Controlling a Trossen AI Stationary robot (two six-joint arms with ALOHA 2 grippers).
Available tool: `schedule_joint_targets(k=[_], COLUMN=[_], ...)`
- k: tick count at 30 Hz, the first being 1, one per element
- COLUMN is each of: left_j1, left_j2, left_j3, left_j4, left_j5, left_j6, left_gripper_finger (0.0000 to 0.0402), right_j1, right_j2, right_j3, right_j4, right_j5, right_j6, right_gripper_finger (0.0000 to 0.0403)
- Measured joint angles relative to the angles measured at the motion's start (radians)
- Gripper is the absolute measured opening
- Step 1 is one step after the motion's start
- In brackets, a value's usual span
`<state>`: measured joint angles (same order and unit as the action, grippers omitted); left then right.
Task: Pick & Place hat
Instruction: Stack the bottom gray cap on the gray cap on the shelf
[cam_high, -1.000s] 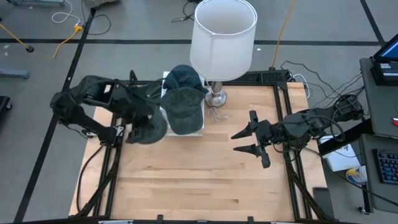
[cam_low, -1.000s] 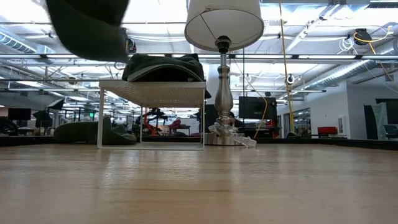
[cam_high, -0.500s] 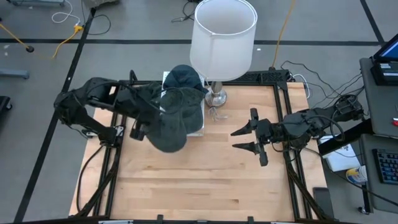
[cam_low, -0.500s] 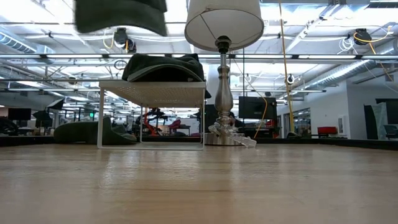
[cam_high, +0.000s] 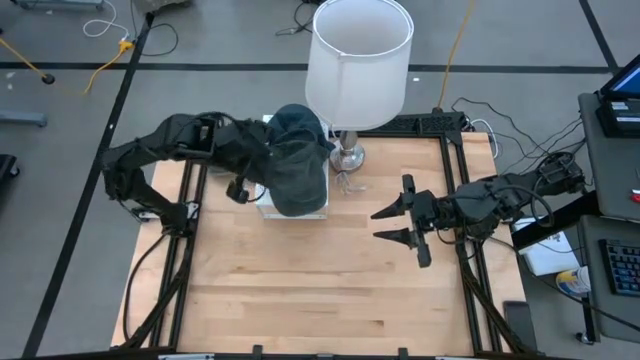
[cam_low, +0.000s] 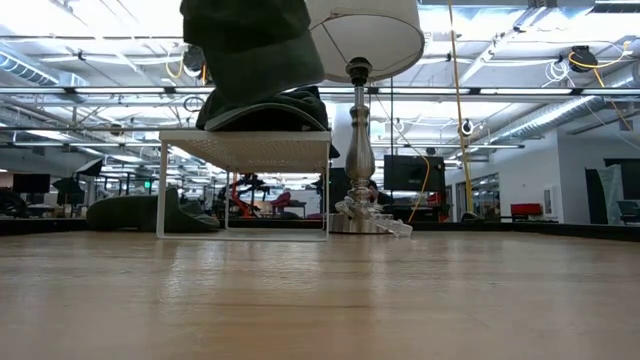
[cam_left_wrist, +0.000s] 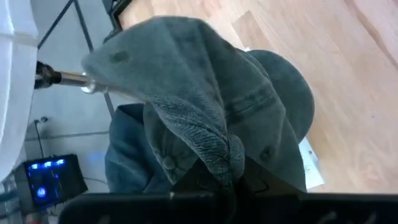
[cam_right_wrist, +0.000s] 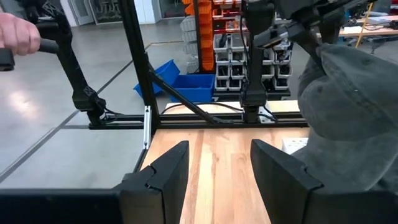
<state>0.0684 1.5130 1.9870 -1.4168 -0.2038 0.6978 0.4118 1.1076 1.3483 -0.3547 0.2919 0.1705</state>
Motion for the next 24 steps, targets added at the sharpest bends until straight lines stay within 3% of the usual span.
schedule_joint_targets(k=[6,11,24], left_j1=[0.061,0.063,0.094], left_j2=[0.017,-0.015,0.004], left_j3=[0.0,0.0,0.001], left_j4=[0.03,0.091,0.1], left_j5=[0.059,0.175,0.181], left_j6=[0.06,0.051,0.054], left_gripper_finger=[0.0007,0.0006,0.0005], right_j1=[0.0,0.0,0.0], right_j2=[0.0,0.0,0.0], right_j3=[0.0,0.0,0.0], right_j4=[0.002,0.002,0.005], right_j5=[0.027,0.027,0.029], right_j6=[0.001,0.0,0.0], right_gripper_finger=[0.0164,0.0164,0.0164])
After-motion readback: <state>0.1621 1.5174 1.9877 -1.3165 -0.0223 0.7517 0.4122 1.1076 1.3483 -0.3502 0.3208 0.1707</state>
